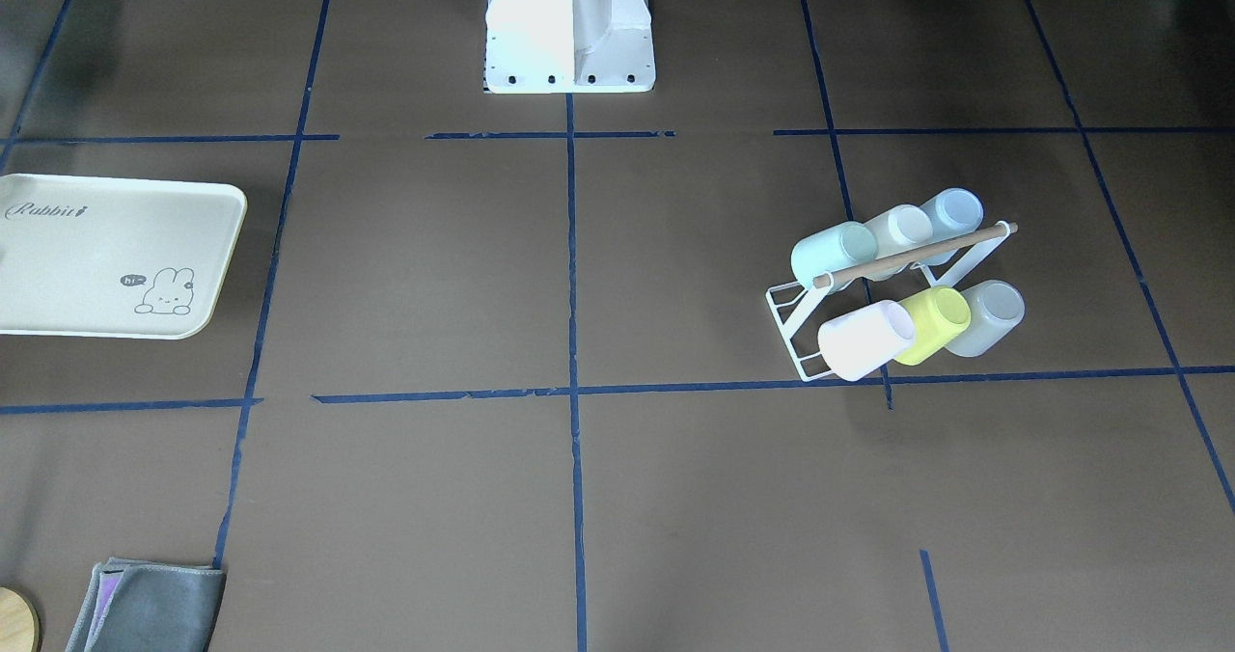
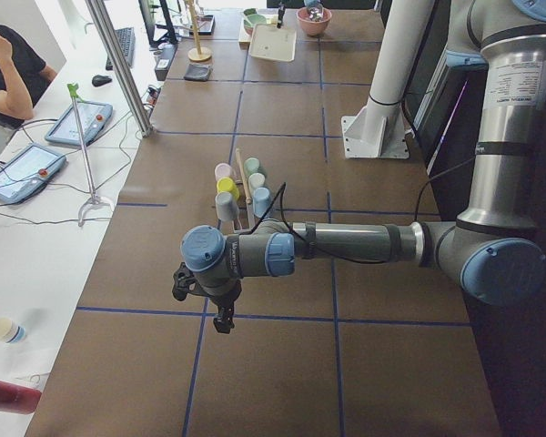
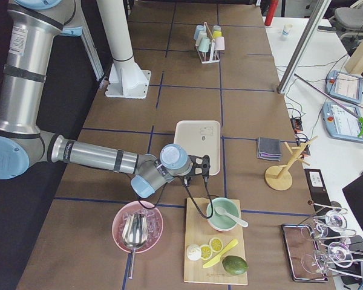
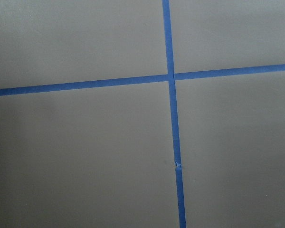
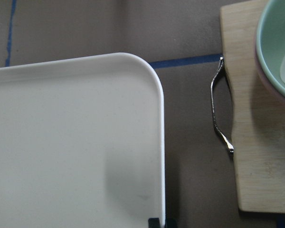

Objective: Pick up and place green cup on tray

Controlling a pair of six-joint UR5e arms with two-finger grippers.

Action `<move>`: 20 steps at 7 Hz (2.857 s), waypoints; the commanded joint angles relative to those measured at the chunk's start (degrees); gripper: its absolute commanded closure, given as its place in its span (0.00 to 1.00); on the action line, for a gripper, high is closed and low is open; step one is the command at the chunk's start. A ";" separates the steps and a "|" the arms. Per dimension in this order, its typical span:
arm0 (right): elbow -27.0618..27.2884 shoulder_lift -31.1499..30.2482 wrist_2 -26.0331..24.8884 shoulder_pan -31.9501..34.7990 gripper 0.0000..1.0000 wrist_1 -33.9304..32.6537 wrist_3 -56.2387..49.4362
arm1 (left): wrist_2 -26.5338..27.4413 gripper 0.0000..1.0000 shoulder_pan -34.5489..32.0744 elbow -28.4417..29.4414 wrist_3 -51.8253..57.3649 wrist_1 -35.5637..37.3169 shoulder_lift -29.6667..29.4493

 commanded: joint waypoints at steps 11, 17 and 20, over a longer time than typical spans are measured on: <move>10.98 37.27 -26.39 -42.78 1.00 -33.52 30.38 | -0.09 0.00 0.00 0.08 0.00 0.00 0.09; 8.31 37.57 -27.30 -44.83 0.99 -33.08 31.20 | -0.09 0.00 0.00 0.26 0.09 0.00 -0.09; 8.39 37.84 -27.73 -45.62 0.00 -32.90 32.17 | -0.09 0.00 0.09 0.09 0.09 0.00 -0.09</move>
